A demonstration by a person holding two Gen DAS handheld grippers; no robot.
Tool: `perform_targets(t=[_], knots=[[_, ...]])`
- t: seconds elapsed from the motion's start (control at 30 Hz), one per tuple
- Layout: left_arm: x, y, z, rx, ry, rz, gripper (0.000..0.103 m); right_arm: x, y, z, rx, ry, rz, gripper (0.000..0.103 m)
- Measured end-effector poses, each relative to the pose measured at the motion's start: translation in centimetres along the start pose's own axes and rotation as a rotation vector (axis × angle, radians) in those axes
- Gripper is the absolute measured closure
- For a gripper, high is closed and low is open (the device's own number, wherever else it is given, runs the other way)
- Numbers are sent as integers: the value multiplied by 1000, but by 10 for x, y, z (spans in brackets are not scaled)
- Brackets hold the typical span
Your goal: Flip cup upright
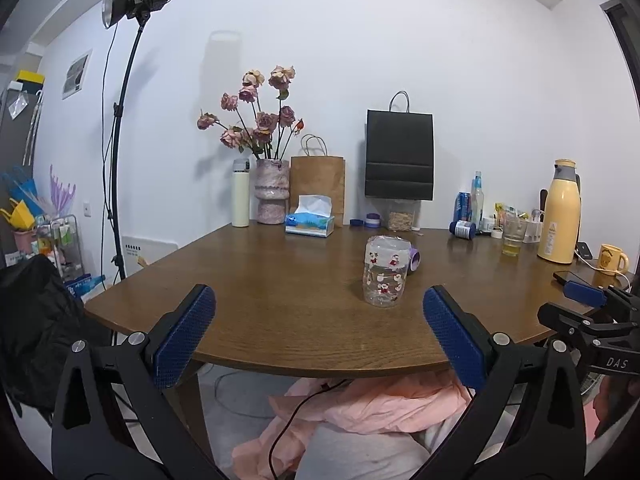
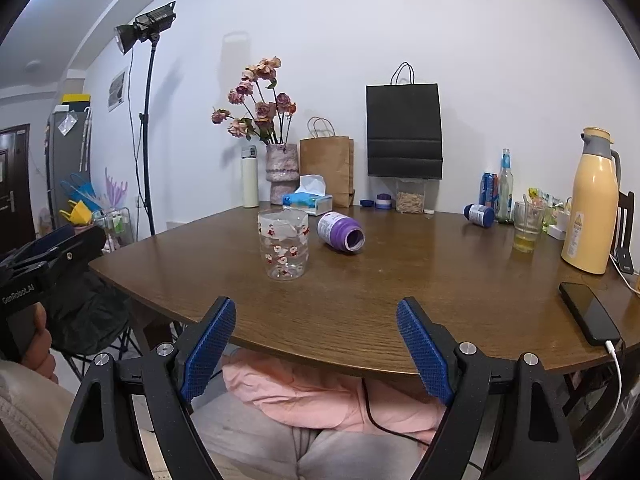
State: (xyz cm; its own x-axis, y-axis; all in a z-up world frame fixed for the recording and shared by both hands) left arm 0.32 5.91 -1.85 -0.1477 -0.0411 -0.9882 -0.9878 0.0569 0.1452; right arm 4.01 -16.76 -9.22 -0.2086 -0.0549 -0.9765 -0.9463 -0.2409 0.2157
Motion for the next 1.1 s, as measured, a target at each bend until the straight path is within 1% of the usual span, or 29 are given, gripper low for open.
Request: perform_targets(t=[0.37, 1.1], knots=[[-2, -1, -2, 13, -10, -5, 0, -2, 2, -3, 19, -10, -14, 16], [-5, 0, -3, 28, -17, -11, 0, -1, 1, -2, 16, -12, -15, 16]])
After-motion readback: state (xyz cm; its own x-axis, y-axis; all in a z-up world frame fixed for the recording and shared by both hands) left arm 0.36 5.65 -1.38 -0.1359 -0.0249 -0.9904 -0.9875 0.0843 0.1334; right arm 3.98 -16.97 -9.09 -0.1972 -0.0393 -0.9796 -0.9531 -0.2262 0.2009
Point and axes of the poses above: each gripper's, at about its wrist camera, not at the fingertips, and y roughly against the way its jaws point, z to its left, x to its underside, the point moved 2 cm from there along -y, roughly the way its jaws point, and after that the axes turned 1 degree about x, right-handed, at the moved point
